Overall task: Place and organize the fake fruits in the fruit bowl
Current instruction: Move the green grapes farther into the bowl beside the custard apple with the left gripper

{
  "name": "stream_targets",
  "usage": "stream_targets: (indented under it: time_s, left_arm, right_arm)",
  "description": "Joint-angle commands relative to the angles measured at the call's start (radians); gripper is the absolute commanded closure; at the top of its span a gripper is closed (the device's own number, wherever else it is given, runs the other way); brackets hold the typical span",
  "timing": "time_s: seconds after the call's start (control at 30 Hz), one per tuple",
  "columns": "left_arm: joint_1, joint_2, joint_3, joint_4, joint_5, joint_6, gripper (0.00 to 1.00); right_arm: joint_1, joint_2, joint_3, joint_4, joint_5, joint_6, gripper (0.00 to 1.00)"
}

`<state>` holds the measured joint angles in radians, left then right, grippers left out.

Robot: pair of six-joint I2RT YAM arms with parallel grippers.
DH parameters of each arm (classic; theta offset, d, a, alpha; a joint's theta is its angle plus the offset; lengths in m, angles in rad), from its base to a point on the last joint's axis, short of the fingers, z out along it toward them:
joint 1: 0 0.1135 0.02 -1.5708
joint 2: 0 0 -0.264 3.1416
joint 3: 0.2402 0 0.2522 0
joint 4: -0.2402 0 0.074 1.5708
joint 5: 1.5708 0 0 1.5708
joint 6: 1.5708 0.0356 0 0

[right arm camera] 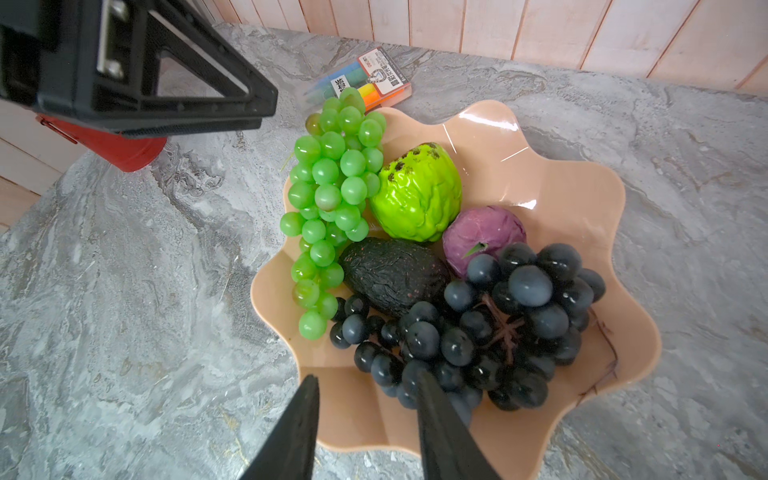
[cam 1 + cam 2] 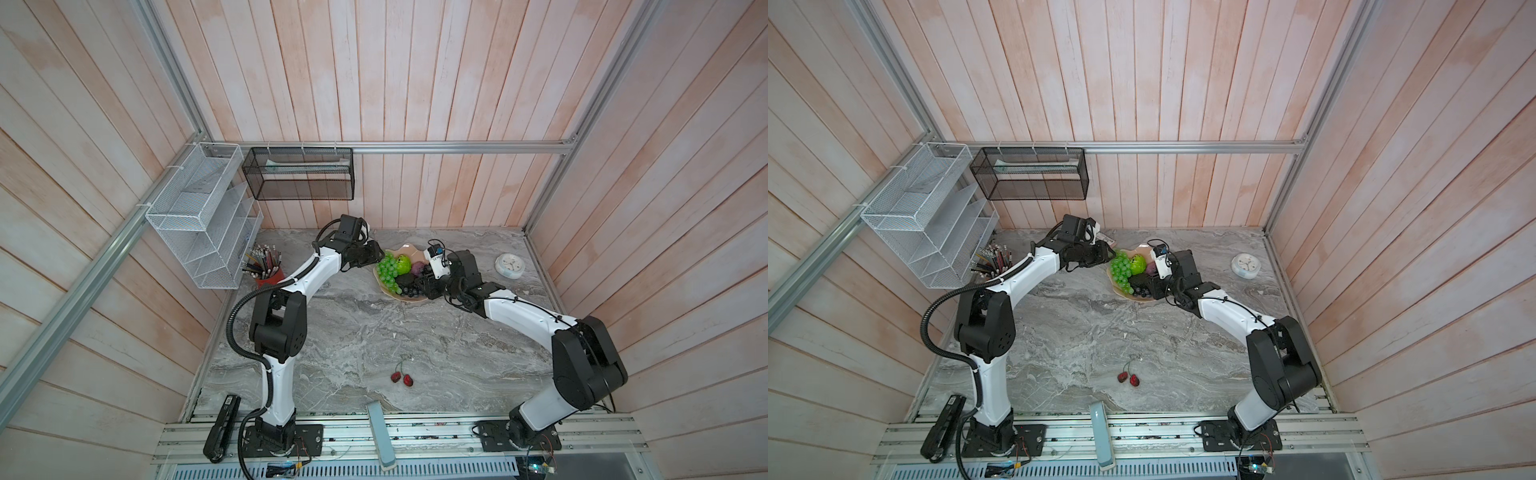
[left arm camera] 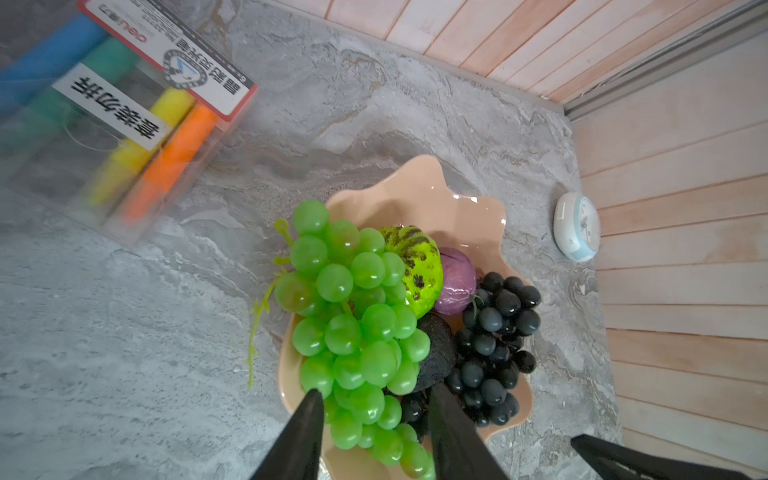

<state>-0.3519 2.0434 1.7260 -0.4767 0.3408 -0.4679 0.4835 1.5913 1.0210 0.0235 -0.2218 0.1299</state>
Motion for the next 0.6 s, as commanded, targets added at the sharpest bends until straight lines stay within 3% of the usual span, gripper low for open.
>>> stream_targets:
  time_s: [0.0,0.1,0.23,0.4,0.57]
  left_arm:
    - [0.016,0.008,0.020,0.007,-0.017,-0.007,0.43]
    - [0.017,0.051,0.052,0.012,0.026,0.010,0.35]
    - [0.018,0.095,0.076,0.046,0.058,0.015,0.33]
    - [0.016,0.150,0.123,0.059,0.093,0.023,0.37]
    - [0.011,0.173,0.119,0.116,0.125,0.034,0.51]
  right_arm:
    - [0.006,-0.022,-0.005,0.001,0.016,0.008,0.60]
    - [0.005,-0.012,0.001,-0.002,0.021,0.005,0.60]
    - [0.006,0.007,0.018,-0.019,0.022,-0.002,0.60]
    - [0.006,0.021,0.030,-0.030,0.031,-0.010,0.60]
    - [0.006,0.032,0.044,-0.047,0.037,-0.021,0.60]
